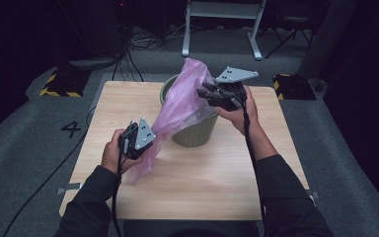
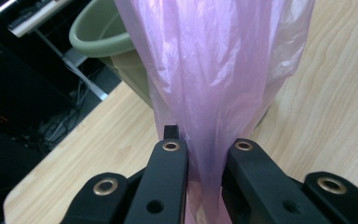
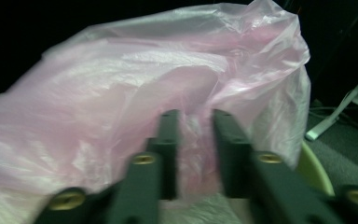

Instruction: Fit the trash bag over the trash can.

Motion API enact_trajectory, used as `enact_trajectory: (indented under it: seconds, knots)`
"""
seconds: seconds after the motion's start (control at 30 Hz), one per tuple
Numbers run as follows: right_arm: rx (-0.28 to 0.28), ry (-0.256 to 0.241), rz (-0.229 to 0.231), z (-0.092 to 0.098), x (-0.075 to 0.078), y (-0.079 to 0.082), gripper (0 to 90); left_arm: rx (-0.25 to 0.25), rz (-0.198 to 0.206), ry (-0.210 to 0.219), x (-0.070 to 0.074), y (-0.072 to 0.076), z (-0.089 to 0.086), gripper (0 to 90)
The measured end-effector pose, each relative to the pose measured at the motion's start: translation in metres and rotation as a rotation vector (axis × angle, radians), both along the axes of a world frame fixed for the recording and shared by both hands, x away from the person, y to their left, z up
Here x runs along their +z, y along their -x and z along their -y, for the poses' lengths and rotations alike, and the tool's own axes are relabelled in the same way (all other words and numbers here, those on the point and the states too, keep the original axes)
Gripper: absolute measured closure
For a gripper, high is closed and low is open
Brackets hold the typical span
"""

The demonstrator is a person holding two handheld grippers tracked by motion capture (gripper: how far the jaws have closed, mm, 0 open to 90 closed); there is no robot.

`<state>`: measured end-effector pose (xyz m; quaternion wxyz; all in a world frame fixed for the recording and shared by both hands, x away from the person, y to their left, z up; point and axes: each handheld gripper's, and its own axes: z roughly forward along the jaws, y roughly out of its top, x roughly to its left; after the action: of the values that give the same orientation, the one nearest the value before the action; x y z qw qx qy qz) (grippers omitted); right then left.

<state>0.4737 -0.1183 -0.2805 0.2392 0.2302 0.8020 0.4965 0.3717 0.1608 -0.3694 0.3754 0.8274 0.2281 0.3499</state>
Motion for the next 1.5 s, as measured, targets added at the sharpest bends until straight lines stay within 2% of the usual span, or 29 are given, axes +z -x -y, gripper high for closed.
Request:
enact_trajectory:
  seconds: [0.07,0.17,0.2,0.27,0.37,0.57,0.7,0.83,0.93,1.0,1.1,1.13,1.17,1.2,1.33,1.5]
  knots:
    - [0.008,0.005,-0.016,-0.001,-0.003,-0.004,83.9,-0.007,0.007,0.001,0.001,0.000,0.000,88.5]
    - [0.010,0.034,-0.023,-0.003,-0.007,-0.006,88.3,-0.010,0.023,0.018,0.005,0.003,0.000,88.3]
    - [0.022,0.032,-0.034,-0.004,-0.008,-0.007,89.0,-0.011,0.038,0.015,0.007,0.003,0.000,88.1]
    - [0.029,0.050,-0.050,-0.004,-0.011,-0.008,89.5,-0.001,0.051,0.039,0.010,0.003,-0.002,87.2]
    - [0.044,0.082,-0.063,-0.006,-0.015,-0.008,89.7,0.007,0.058,0.092,0.016,0.001,-0.005,86.0]
    - [0.078,0.163,-0.138,-0.010,-0.021,-0.014,89.7,0.022,0.096,0.132,0.030,-0.006,-0.004,86.5]
    - [0.081,0.213,-0.185,-0.012,-0.025,-0.018,89.7,0.026,0.125,0.126,0.042,-0.011,0.002,86.5]
    - [0.052,0.227,-0.233,-0.011,-0.028,-0.025,89.6,0.042,0.160,0.097,0.055,-0.020,0.011,86.5]
    - [0.022,0.239,-0.261,-0.011,-0.031,-0.030,89.5,0.048,0.152,0.081,0.063,-0.029,0.016,86.6]
    - [0.010,0.245,-0.259,-0.009,-0.033,-0.033,89.2,0.054,0.140,0.073,0.068,-0.037,0.019,87.0]
    - [-0.024,0.229,-0.244,-0.005,-0.033,-0.034,80.5,0.051,0.108,0.060,0.069,-0.048,0.024,87.6]
    - [-0.031,0.225,-0.233,-0.003,-0.032,-0.034,74.2,0.048,0.096,0.056,0.068,-0.051,0.026,87.7]
    - [-0.047,0.216,-0.214,0.000,-0.031,-0.034,63.7,0.048,0.088,0.055,0.067,-0.053,0.027,87.8]
    - [-0.054,0.211,-0.195,0.002,-0.030,-0.034,60.1,0.049,0.084,0.052,0.066,-0.054,0.029,87.8]
    - [-0.036,0.154,-0.128,0.022,-0.025,-0.029,39.8,0.050,0.065,0.047,0.063,-0.059,0.031,88.2]
    - [0.008,0.089,-0.107,0.039,-0.015,-0.022,29.0,0.055,0.042,0.035,0.062,-0.064,0.035,88.3]
